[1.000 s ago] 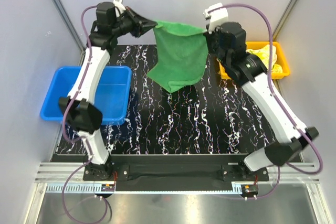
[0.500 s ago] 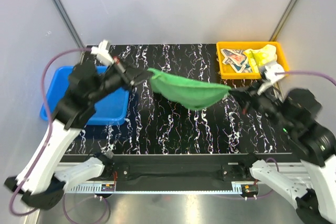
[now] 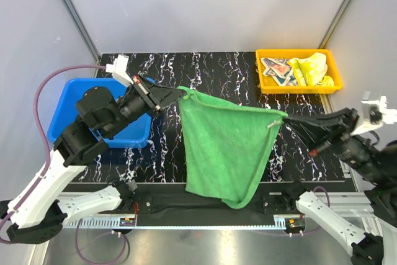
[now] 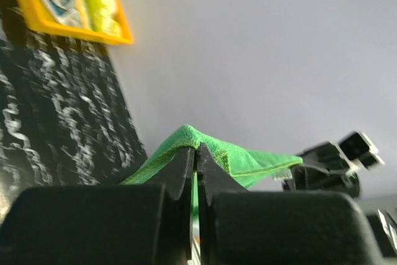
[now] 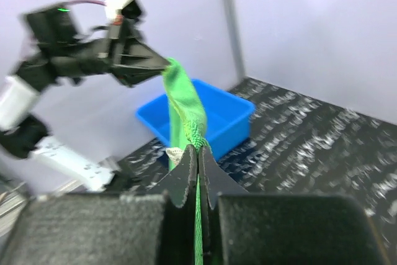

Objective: Fold and stack the towels
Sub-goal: Flatten out the crumpled towel

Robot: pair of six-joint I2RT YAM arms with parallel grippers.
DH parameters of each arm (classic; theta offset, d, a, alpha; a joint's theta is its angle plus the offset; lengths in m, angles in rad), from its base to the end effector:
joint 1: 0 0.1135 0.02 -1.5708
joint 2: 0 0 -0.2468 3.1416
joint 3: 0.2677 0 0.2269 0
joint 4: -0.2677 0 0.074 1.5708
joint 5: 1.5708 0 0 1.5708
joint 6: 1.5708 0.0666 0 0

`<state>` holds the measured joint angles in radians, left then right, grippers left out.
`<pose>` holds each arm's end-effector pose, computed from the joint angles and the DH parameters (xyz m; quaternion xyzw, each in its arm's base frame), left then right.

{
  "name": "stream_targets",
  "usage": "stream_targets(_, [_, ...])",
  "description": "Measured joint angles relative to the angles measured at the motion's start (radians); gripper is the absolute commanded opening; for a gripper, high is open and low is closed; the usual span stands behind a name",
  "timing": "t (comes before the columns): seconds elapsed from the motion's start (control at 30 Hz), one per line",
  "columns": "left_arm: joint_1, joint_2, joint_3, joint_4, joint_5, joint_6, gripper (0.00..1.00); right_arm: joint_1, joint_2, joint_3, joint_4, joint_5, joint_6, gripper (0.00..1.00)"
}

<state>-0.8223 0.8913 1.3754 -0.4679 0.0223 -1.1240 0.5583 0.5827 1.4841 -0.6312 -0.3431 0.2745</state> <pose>0.1154 -0.1265 0.4627 -0.0975 0.6945 -0.5936 0.3946 0.0173 0.0372 0.4946 -0.2189 0.5713 0.4117 0.6754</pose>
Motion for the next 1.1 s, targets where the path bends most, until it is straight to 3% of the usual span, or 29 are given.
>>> stream_targets(0.2, [0.013, 0.119, 0.124, -0.123, -0.231, 0.129, 0.0, 0.001, 0.089, -0.127, 0.033, 0.297, -0.106, 0.0])
stream_targets(0.3, [0.113, 0.214, 0.196, -0.119, -0.254, 0.183, 0.0, 0.0, 0.227, -0.18, 0.108, 0.42, -0.176, 0.0])
stream_targets(0.47, [0.351, 0.443, 0.191, -0.004, -0.164, 0.219, 0.0, -0.025, 0.551, -0.191, 0.268, 0.504, -0.283, 0.0])
stream_targets(0.67, [0.475, 0.864, 0.246, 0.148, 0.005, 0.269, 0.0, -0.164, 0.929, -0.15, 0.455, 0.468, -0.309, 0.0])
stream_targets(0.83, [0.544, 1.249, 0.515, 0.195, 0.138, 0.296, 0.0, -0.27, 1.229, 0.014, 0.514, 0.407, -0.304, 0.0])
stream_targets(0.97, [0.581, 1.476, 0.752, 0.213, 0.22, 0.308, 0.18, -0.335, 1.438, 0.199, 0.536, 0.356, -0.303, 0.09])
stream_targets(1.07, [0.602, 1.547, 0.82, 0.235, 0.264, 0.322, 0.42, -0.367, 1.567, 0.338, 0.525, 0.328, -0.301, 0.25])
stream_targets(1.1, [0.608, 1.55, 0.822, 0.233, 0.272, 0.334, 0.55, -0.375, 1.603, 0.382, 0.517, 0.326, -0.3, 0.29])
